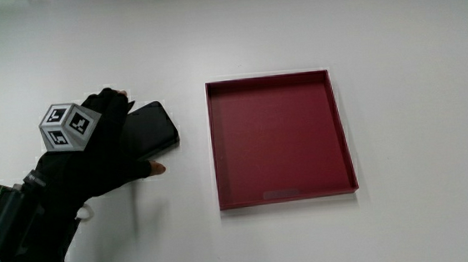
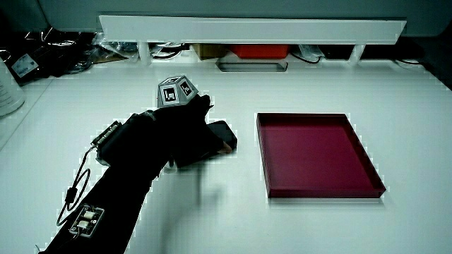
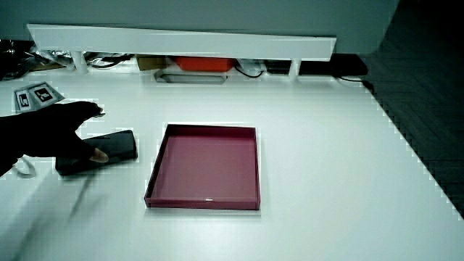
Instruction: Pick battery from desk
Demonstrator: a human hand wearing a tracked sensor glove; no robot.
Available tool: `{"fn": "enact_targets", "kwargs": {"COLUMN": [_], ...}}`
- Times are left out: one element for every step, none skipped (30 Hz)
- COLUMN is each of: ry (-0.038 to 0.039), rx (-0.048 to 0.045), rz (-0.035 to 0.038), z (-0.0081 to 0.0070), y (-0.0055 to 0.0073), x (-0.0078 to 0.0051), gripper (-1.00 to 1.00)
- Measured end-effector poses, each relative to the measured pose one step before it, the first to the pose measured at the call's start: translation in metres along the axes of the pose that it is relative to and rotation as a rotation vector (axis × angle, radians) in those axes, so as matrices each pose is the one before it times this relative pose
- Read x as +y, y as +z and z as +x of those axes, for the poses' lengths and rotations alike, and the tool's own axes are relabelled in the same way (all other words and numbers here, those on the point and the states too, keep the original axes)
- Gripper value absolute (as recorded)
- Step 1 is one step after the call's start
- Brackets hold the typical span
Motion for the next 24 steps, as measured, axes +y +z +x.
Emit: {"fn": "enact_targets", "kwargs": {"ry": [0.00163, 0.01806, 0.01546, 0.00541, 0.01007, 0.01222, 0.00927, -0.00133, 0.00531, 0.00991, 0.00331, 0.00861, -0.00407, 0.01177, 0.00638, -0.00949, 0.01433, -0.00649, 0.00128, -0.00203, 0.00291, 0.00795, -0.0104, 0.00595], "rx": [-0.00628, -0.00273, -0.00079, 0.00306, 0.00912, -0.00333, 0.01145, -0.00122, 0.00397, 0.00397, -0.00437, 0.00118, 0.03039, -0.02926, 0.00271, 0.0057, -0.00506, 0.00034, 0.00345, 0.00096, 0.00119, 0.00094, -0.00022, -0.00875], "rz": [-0.00632, -0.00984, -0.01823, -0.01082, -0.00292, -0.01253, -0.00503, -0.00205, 0.00196, 0.00122, -0.01153, -0.00564, -0.01577, 0.01232, -0.00736, 0.00829, -0.01246, 0.00974, 0.00191, -0.00022, -0.00311, -0.00293, 0.00528, 0.0033], "z": [-0.00325, -0.0002, -0.00085, -0.00224, -0.00202, -0.00007, 0.00041, -0.00294, -0.00061, -0.00096, -0.00204, -0.00056, -0.00502, 0.00352, -0.00219, -0.00258, 0.00223, -0.00077, -0.00069, 0.0005, 0.00078, 0.00167, -0.00207, -0.00075], "y": [-0.00299, -0.00129, -0.00181, -0.00301, -0.003, -0.00203, -0.00125, -0.00372, -0.00188, -0.00184, -0.00222, -0.00097, -0.00342, 0.00161, -0.00186, -0.00217, 0.00176, -0.00089, -0.00091, 0.00024, 0.00019, 0.00113, -0.00137, -0.0004], "x": [0.00377, 0.00146, 0.00227, 0.0039, 0.00335, 0.00132, 0.00098, 0.0038, 0.00151, 0.002, 0.00316, 0.00123, 0.00473, -0.00335, 0.00231, 0.00281, -0.00291, 0.00139, 0.00147, 0.00021, 0.00028, -0.00184, 0.00235, 0.0003], "gripper": [0.0, 0.0, 0.0, 0.0, 0.0, 0.0, 0.0, 0.0, 0.0, 0.0, 0.0, 0.0, 0.0, 0.0, 0.0, 0.0, 0.0, 0.0, 0.0, 0.0, 0.03, 0.07, 0.1, 0.13]}}
